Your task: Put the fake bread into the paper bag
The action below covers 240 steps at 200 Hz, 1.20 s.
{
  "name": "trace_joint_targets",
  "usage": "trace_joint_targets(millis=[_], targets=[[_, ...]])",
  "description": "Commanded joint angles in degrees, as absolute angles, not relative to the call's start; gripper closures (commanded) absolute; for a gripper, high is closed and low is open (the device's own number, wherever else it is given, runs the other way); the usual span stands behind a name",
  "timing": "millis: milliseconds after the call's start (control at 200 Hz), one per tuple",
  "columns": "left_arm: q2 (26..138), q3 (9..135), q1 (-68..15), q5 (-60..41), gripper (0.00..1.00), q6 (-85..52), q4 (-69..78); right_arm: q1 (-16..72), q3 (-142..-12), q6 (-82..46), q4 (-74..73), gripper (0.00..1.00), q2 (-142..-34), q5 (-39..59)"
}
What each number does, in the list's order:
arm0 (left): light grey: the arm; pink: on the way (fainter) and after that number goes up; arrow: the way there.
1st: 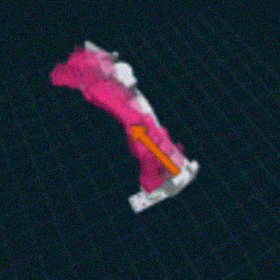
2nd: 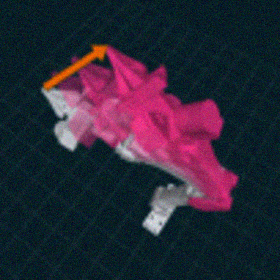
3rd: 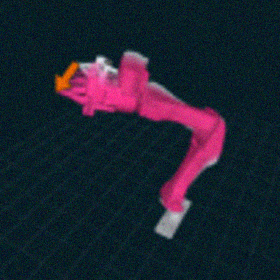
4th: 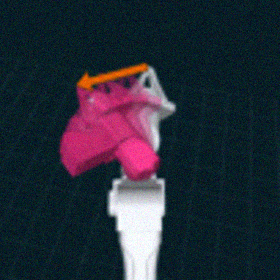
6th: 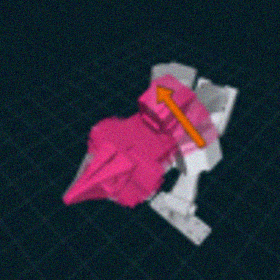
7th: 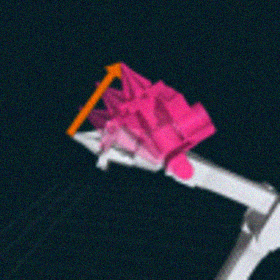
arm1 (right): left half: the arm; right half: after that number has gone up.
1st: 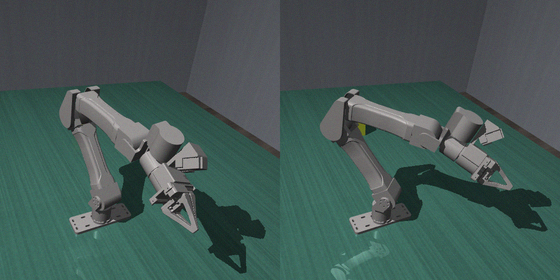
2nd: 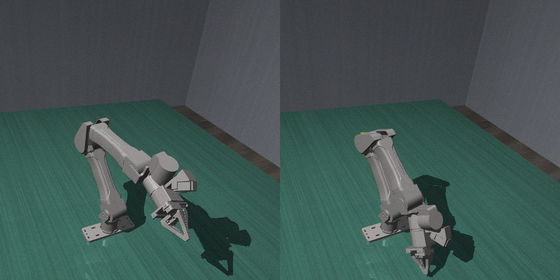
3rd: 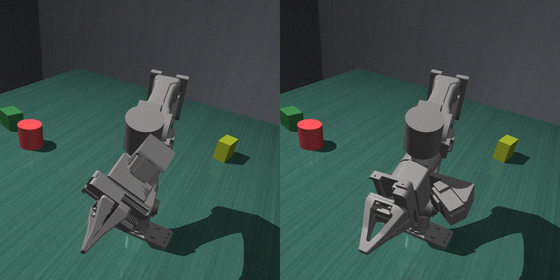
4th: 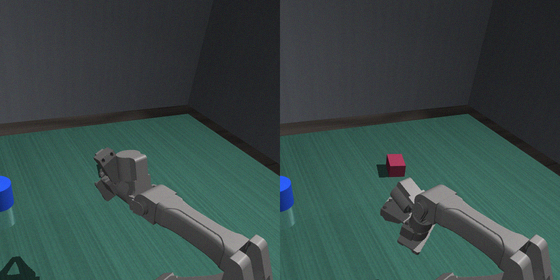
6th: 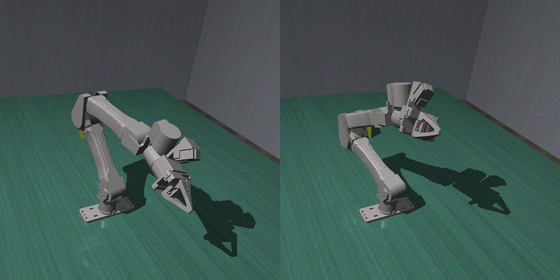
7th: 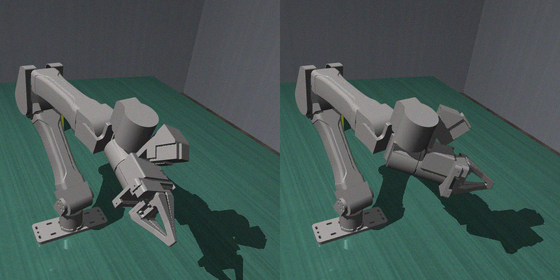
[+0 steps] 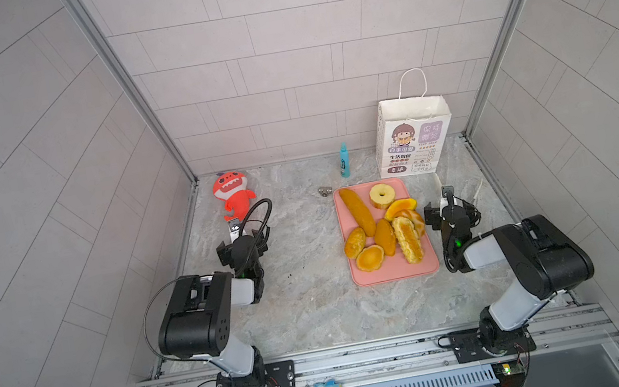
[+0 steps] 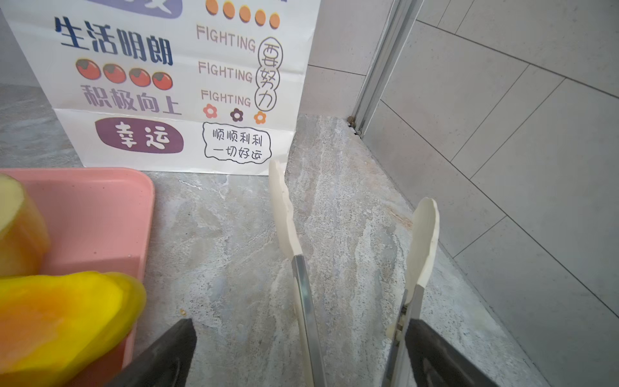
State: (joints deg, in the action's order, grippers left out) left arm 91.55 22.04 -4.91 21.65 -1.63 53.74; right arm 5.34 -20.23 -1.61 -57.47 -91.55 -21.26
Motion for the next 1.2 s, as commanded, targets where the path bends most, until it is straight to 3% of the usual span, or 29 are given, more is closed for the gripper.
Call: trace_joint_targets(millis=[0,1056,1196], targets=[[91.18,21.93,-4.79,21.43,0.00,-1.53,55.03,5.36,-19.84,-1.83,-58.14,0.01,-90.74,-21.71],[90.63,21.93,-4.79,21.33,0.00,-1.76,54.52,5.31,-19.59,-1.99,-58.68,0.01,-90.53,-22.04],[85.32,24.88,-4.80,23.22,0.00,-2.33,44.63,5.45,-18.37,-2.30,-57.47,0.01,-86.33,-23.50]])
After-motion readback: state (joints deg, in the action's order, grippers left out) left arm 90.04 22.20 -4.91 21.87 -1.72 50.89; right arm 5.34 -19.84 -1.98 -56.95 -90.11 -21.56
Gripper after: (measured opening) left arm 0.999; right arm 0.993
